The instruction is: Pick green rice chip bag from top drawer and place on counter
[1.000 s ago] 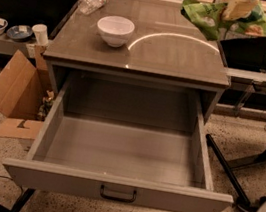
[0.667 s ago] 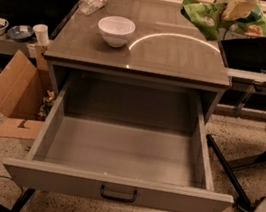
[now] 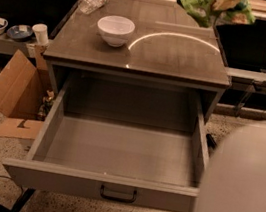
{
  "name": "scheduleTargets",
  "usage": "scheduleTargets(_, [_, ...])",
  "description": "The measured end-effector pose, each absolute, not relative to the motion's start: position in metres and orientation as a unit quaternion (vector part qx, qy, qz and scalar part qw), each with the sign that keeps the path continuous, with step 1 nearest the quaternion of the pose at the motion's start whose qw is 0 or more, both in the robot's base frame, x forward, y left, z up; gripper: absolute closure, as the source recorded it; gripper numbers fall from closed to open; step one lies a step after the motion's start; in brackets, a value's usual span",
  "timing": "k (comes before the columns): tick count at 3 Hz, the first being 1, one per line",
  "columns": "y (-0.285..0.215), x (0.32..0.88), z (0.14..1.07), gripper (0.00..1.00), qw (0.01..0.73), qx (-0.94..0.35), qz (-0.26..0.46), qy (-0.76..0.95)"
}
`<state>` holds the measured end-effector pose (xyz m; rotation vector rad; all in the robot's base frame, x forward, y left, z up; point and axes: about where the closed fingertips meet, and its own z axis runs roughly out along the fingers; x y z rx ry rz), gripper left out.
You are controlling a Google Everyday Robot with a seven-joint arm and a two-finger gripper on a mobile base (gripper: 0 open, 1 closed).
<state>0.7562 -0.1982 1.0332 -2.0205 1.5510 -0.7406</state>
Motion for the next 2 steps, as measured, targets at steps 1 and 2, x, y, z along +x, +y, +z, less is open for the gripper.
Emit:
scheduleTargets(1, [-0.182, 0.814, 1.002, 1.00, 0.267, -0.754, -0.272, 0.535])
scheduleTargets(2, [-0.163, 0.857, 0.975, 1.00, 0.306, -0.754, -0.267, 0.516])
